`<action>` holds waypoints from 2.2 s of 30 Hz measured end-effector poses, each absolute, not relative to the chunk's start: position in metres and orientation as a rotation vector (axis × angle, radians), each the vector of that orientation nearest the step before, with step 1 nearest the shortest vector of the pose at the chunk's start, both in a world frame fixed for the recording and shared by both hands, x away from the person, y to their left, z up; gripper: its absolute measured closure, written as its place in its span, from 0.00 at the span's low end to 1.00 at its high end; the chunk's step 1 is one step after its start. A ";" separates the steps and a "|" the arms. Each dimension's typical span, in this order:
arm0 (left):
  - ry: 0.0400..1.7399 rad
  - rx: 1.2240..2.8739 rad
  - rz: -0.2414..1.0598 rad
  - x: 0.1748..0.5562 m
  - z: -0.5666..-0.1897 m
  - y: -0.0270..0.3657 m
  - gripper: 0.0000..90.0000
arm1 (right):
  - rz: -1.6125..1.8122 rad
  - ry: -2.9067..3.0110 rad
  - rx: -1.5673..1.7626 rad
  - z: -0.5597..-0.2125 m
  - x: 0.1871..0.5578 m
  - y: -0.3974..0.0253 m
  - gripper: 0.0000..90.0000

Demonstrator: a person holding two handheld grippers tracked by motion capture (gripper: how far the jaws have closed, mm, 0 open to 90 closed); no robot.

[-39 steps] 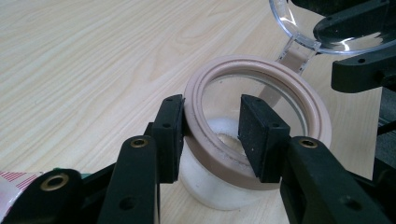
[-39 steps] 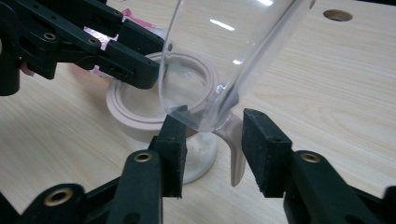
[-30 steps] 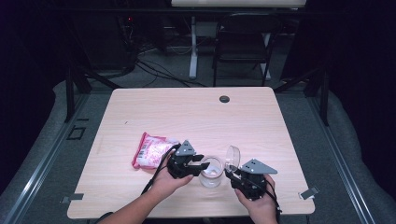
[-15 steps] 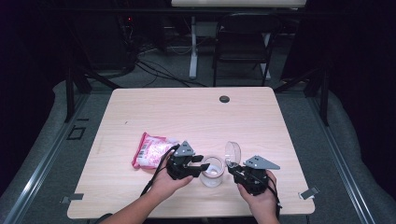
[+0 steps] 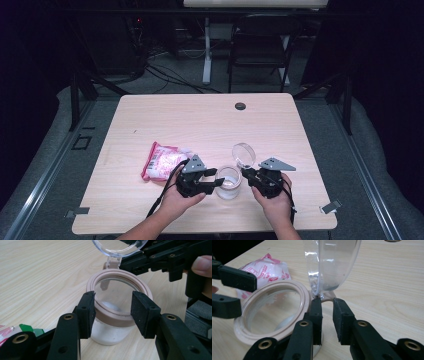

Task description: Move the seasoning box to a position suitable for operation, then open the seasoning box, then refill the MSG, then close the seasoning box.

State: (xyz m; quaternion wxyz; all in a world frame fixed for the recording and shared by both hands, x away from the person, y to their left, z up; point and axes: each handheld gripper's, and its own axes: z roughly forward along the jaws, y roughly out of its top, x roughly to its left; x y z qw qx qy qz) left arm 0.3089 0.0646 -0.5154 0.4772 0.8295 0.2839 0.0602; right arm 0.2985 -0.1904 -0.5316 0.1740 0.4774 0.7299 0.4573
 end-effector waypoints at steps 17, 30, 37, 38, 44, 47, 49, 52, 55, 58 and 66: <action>0.752 2.023 0.237 0.319 -0.510 0.091 0.64 | 1.238 2.116 1.286 -0.528 0.291 -0.198 0.74; 0.917 1.989 0.270 0.330 -0.513 0.128 0.56 | 1.240 2.095 1.284 -0.520 0.296 -0.204 0.62; 1.004 1.940 0.319 0.328 -0.518 0.160 0.56 | 1.281 2.077 1.301 -0.520 0.302 -0.205 0.60; 1.010 1.915 0.326 0.327 -0.518 0.168 0.56 | 1.281 2.079 1.301 -0.520 0.302 -0.205 0.60; 1.029 1.901 0.343 0.327 -0.518 0.187 0.56 | 1.274 2.087 1.294 -0.520 0.301 -0.201 0.59; 1.013 1.945 0.399 0.326 -0.519 0.188 0.56 | 1.277 2.086 1.290 -0.521 0.301 -0.201 0.59; 1.014 1.965 0.424 0.326 -0.521 0.187 0.56 | 1.281 2.084 1.293 -0.521 0.301 -0.200 0.59; 1.004 2.005 0.466 0.326 -0.523 0.184 0.56 | 1.266 2.098 1.290 -0.523 0.301 -0.200 0.58; 1.001 2.054 0.504 0.327 -0.526 0.183 0.56 | 1.263 2.101 1.289 -0.523 0.301 -0.200 0.58; 1.005 2.083 0.492 0.329 -0.530 0.183 0.56 | 1.270 2.099 1.294 -0.523 0.302 -0.201 0.59; 0.898 2.112 0.466 0.324 -0.529 0.171 0.47 | 1.268 2.107 1.306 -0.526 0.304 -0.200 0.58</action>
